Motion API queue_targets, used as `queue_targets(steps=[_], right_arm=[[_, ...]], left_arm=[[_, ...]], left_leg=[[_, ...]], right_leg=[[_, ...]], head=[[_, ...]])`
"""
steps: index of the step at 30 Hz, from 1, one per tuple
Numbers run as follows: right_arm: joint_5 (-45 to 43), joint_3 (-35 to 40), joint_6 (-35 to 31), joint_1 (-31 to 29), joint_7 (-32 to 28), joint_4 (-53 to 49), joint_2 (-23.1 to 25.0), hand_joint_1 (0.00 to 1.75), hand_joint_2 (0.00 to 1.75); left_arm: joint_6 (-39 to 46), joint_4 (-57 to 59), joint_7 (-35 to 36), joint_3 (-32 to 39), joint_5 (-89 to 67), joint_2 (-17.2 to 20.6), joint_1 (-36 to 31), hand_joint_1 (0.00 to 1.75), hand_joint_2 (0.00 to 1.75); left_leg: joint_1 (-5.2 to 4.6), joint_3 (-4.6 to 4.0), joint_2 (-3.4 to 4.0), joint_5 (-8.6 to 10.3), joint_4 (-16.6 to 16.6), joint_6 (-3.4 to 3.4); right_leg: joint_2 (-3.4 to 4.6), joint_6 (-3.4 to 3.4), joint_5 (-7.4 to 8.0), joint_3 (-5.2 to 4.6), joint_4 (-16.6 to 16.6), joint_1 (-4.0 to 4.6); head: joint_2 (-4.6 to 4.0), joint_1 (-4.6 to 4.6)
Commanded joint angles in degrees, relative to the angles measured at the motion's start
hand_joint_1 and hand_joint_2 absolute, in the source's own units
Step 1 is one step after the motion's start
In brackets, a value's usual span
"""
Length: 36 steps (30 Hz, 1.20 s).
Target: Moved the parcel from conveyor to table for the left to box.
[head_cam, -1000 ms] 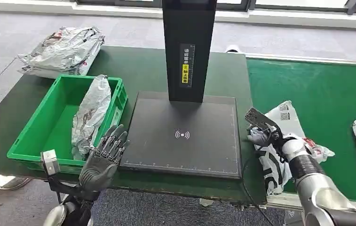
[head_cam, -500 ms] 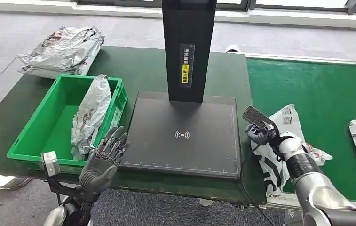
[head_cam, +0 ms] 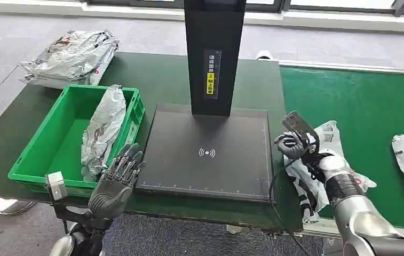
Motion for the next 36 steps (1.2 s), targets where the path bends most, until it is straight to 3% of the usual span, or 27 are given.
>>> queue_targets(steps=[1, 4, 14, 16, 17, 18, 20, 25, 36], right_arm=[[-19.64, -4.3, -2.92, 2.18, 2.64, -21.59, -1.49, 1.75, 1.75], [-23.42, -3.75, -4.54, 5.02, 3.32, -29.05, -2.6, 1.75, 1.75], [-25.21, -2.45, -7.6, 6.36, 3.62, -31.84, -3.93, 1.75, 1.75], [-20.54, 0.24, -10.96, 6.57, 5.14, -32.21, -5.53, 1.75, 1.75], [-10.37, 6.6, -14.14, 6.04, 8.68, -32.16, -8.66, 0.12, 1.75], [-1.41, 11.61, -13.64, 4.87, 13.77, -31.27, -10.59, 0.0, 1.75], [11.79, 17.06, -12.54, 2.34, 21.73, -26.62, -11.84, 0.0, 1.75], [24.81, 20.33, -9.69, 1.38, 25.21, -17.81, -11.89, 0.0, 1.75], [29.84, 20.15, -6.03, 3.38, 26.24, -17.6, -12.46, 0.0, 1.75]], left_arm=[[1.72, -0.95, 0.0, 1.15, -0.67, -1.31, 1.29, 0.0, 1.75], [2.01, -0.65, -0.3, 1.23, -0.96, -1.49, 1.15, 0.0, 1.75], [1.69, -0.68, 0.01, 1.85, -1.06, -1.92, 1.27, 0.0, 1.75], [1.6, -0.76, 0.29, 2.07, -1.2, -2.03, 1.3, 0.0, 1.75], [1.52, -1.08, 0.72, 2.2, -1.31, -1.99, 1.49, 0.0, 1.75], [1.25, -1.25, 1.51, 2.22, -1.16, -1.67, 1.55, 0.0, 1.75], [0.38, -0.61, 3.16, 2.39, -0.71, -1.84, 0.95, 0.0, 1.75], [-0.58, 1.21, 5.01, 1.59, -0.5, -2.15, -1.0, 0.0, 1.75], [-1.33, 2.48, 5.28, 0.57, -0.08, -1.37, -1.78, 0.0, 1.75]], left_leg=[[-0.03, -0.05, 0.02, 0.01, 0.0, 0.01], [-0.01, 0.03, 0.01, 0.0, -0.04, 0.01], [-0.02, 0.11, 0.04, 0.01, -0.09, -0.01], [-0.02, 0.08, 0.01, 0.01, -0.07, 0.0], [0.0, 0.12, 0.05, 0.0, -0.09, -0.01], [0.01, 0.15, 0.01, 0.0, -0.11, 0.01], [-0.03, 0.07, 0.11, -0.01, -0.04, 0.02], [-0.01, 0.23, 0.25, 0.03, -0.19, 0.01], [0.0, 0.15, 0.0, 0.01, -0.12, 0.0]], right_leg=[[-0.01, -0.01, 0.0, -0.07, 0.02, -0.03], [-0.04, -0.03, -0.01, 0.02, -0.04, 0.0], [-0.02, -0.04, 0.0, 0.08, -0.11, 0.0], [-0.05, -0.04, 0.0, 0.07, -0.09, 0.0], [-0.02, -0.04, 0.01, 0.1, -0.12, 0.02], [-0.06, -0.03, 0.01, 0.15, -0.16, 0.03], [0.05, -0.02, 0.01, 0.03, -0.07, -0.01], [0.18, -0.03, 0.13, 0.21, -0.24, 0.0], [-0.05, -0.03, 0.03, 0.17, -0.16, 0.01]], head=[[0.0, 0.0], [0.0, 0.0], [0.02, 0.0], [0.02, 0.0], [0.02, 0.0], [0.0, 0.0], [0.0, 0.0], [0.02, 0.0], [0.0, 0.0]])
